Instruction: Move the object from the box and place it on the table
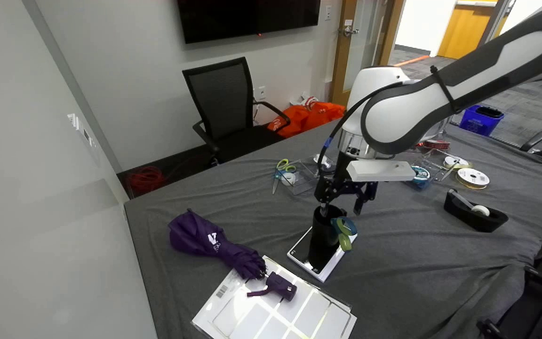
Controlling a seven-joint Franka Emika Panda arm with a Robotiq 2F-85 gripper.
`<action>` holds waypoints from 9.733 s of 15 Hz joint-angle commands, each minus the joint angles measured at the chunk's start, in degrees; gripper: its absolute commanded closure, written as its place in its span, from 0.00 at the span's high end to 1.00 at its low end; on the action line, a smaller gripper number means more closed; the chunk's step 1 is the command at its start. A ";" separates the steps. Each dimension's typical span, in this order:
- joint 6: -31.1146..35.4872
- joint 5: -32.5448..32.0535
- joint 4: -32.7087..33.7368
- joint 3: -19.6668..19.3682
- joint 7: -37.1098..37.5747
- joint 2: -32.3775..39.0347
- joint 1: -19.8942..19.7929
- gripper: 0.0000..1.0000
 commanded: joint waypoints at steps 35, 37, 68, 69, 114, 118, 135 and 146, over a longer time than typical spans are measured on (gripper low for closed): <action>-8.27 -5.49 1.00 -3.83 5.80 0.07 5.04 0.03; -8.95 -6.56 0.36 -3.52 6.30 -1.82 5.07 0.03; -12.44 -13.17 26.01 -12.76 25.71 4.81 -4.24 0.03; -13.51 -13.41 28.41 -13.33 26.75 6.85 -4.25 0.03; -38.94 -16.84 85.36 -16.45 3.87 53.18 -10.53 0.03; -39.54 -16.36 86.44 -16.02 5.07 53.68 -10.93 0.03; -43.12 -16.37 87.48 -16.02 11.44 53.38 -11.08 1.00; -39.05 -12.50 89.05 -14.72 19.14 51.56 -12.23 1.00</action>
